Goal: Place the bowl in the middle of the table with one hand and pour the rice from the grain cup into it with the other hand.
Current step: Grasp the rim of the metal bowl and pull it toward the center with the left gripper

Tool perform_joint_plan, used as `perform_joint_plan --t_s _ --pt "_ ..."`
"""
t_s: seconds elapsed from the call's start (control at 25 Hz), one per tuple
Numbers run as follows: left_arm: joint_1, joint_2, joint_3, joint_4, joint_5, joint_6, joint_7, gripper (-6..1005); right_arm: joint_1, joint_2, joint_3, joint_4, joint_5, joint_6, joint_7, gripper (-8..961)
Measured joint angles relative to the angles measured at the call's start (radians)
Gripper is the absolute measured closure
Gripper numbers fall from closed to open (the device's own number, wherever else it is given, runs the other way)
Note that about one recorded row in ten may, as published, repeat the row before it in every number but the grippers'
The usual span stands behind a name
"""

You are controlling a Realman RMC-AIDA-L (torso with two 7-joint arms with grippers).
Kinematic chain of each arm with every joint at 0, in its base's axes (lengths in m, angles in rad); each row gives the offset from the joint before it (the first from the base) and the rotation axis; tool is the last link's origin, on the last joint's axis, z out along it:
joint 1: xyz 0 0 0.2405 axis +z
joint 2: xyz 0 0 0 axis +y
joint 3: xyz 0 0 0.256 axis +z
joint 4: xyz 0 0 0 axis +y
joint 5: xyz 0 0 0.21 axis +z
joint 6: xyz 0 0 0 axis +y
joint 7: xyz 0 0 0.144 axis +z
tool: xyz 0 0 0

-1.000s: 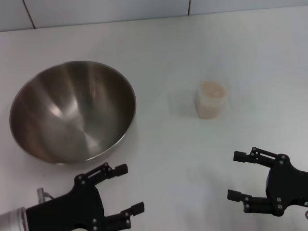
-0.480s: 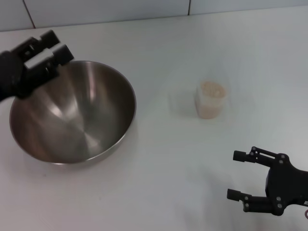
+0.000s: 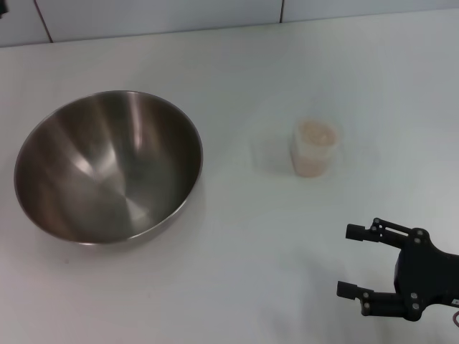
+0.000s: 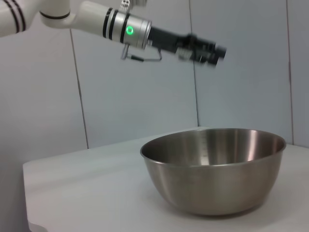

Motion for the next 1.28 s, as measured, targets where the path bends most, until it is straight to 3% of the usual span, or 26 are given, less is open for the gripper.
perform_joint_plan --t_s 0.12,0.2,0.32,0.76,0.92,1.28 --pt "-0.089 -0.048 -0.157 -0.085 0.151 0.26 -0.062 299 0.001 0.0 0.0 0.0 0.0 0.001 0.0 147" --pt "-0.089 -0.048 -0.157 -0.085 0.151 0.26 -0.062 299 0.001 0.0 0.001 -0.001 0.0 0.002 0.0 149" --pt "-0.113 -0.046 -0.154 -0.173 0.144 0.34 0.027 298 0.001 0.0 0.002 -0.003 0.0 0.001 0.0 151" --pt "-0.141 -0.053 -0.114 -0.25 0.209 0.389 0.121 297 0.001 0.0 0.0 -0.001 0.0 0.006 -0.003 159" --pt "-0.142 -0.053 -0.111 -0.247 0.21 0.393 0.131 297 -0.001 0.0 0.001 0.0 0.0 0.006 -0.003 161" --pt "-0.102 -0.055 -0.051 -0.115 0.202 0.407 0.132 296 0.004 0.0 0.001 0.0 0.0 0.006 -0.004 167"
